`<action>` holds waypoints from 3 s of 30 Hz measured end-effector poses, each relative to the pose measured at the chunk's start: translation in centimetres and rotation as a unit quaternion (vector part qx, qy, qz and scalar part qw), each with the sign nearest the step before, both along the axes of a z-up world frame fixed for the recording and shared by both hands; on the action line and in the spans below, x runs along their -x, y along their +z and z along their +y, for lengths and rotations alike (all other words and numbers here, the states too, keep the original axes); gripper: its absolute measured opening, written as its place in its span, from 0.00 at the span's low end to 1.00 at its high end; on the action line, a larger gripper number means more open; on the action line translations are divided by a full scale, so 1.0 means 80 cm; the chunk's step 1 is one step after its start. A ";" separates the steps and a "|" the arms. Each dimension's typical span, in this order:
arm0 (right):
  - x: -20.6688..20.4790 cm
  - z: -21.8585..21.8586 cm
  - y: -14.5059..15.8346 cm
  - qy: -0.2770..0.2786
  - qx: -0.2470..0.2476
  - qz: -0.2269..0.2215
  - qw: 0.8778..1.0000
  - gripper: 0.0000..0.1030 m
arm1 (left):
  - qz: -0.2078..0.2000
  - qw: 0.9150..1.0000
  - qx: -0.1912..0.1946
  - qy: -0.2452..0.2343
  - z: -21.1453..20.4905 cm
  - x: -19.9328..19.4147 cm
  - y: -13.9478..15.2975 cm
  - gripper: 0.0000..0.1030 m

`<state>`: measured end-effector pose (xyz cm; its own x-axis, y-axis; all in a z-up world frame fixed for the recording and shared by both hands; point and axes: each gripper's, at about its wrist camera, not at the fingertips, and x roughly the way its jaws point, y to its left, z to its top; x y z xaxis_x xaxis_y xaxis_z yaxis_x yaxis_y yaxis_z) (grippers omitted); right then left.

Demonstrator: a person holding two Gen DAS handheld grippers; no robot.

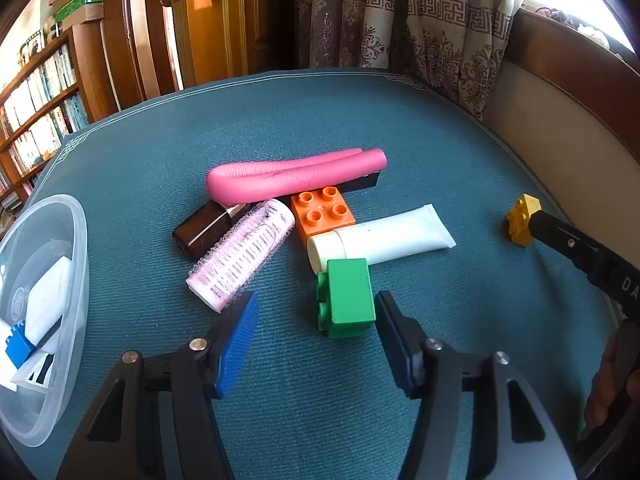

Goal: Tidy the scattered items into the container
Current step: 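Grasp the green Duplo brick with the left tool while the right tool grasps the yellow Duplo brick, then carry the green and yellow bricks over the clear bowl with both tools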

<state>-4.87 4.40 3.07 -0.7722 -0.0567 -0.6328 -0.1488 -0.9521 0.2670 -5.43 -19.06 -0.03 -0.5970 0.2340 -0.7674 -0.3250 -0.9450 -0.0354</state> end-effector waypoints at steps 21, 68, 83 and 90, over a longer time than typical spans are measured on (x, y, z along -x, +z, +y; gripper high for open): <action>0.035 0.000 -0.020 -0.014 -0.022 -0.033 0.999 0.38 | 0.008 1.000 -0.009 -0.003 -0.004 -0.004 -0.002 0.39; -0.035 -0.041 -0.001 0.024 0.006 -0.006 1.000 0.26 | 0.027 0.999 -0.022 0.001 -0.013 -0.015 0.005 0.25; -0.033 -0.088 0.010 0.062 0.003 0.001 0.998 0.26 | 0.049 0.998 -0.024 0.039 -0.067 -0.036 0.032 0.25; -0.028 -0.120 0.018 0.087 -0.003 0.006 0.996 0.26 | 0.059 0.996 -0.029 0.058 -0.100 -0.046 0.042 0.25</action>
<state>-2.61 -5.23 4.48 -0.7587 -0.1859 -0.6243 0.0212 -0.9649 0.2616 -1.75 -27.08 3.35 -0.7085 0.1991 -0.6771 -0.2180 -0.9742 -0.0583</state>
